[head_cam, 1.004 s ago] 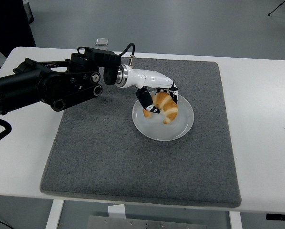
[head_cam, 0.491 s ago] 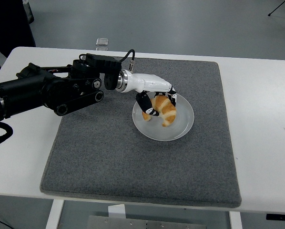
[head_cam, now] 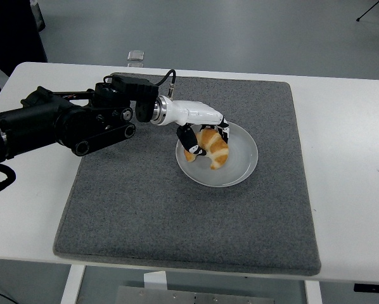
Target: Place the bread on the plate
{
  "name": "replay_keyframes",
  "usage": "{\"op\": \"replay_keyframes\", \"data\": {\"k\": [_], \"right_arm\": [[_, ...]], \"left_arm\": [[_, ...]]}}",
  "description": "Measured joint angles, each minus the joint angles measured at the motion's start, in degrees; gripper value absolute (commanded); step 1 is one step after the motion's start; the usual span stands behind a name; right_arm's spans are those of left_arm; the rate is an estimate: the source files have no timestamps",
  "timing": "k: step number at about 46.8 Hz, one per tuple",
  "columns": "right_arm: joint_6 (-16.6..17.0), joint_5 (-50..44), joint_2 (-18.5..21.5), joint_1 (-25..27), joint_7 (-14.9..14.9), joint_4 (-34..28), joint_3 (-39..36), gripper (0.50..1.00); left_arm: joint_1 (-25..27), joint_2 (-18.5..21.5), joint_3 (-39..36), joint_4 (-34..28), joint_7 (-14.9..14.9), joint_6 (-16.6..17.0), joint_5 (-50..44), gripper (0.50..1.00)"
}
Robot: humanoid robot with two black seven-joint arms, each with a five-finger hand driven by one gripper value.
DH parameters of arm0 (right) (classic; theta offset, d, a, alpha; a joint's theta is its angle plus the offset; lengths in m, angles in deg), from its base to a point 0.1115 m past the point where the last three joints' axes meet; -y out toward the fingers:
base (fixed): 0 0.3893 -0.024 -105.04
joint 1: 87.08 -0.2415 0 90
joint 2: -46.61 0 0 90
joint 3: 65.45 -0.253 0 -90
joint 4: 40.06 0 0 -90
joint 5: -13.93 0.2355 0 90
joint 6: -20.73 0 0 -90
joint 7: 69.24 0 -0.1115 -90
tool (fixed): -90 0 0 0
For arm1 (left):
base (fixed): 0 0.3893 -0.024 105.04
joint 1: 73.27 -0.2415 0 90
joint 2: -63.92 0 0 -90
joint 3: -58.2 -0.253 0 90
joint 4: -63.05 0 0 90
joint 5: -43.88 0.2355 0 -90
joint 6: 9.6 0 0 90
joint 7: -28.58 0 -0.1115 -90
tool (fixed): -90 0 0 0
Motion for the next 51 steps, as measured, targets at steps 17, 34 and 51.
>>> {"op": "replay_keyframes", "data": {"k": [17,34,51], "right_arm": [[0.0,0.01,0.0,-0.01,0.0,0.0,0.0,0.952],[0.0,0.01,0.0,0.01,-0.01,0.0,0.0,0.952],[0.0,0.01,0.0,0.0,0.0,0.0,0.0,0.952]], "left_arm": [[-0.08,-0.72,0.0,0.71,0.0,0.54,-1.45,0.88],[-0.21,-1.63,1.14,1.05,0.03,0.54,-6.44,0.992],[1.02,-0.83,10.74,1.17,0.0,-0.13,-32.84,0.994]]}}
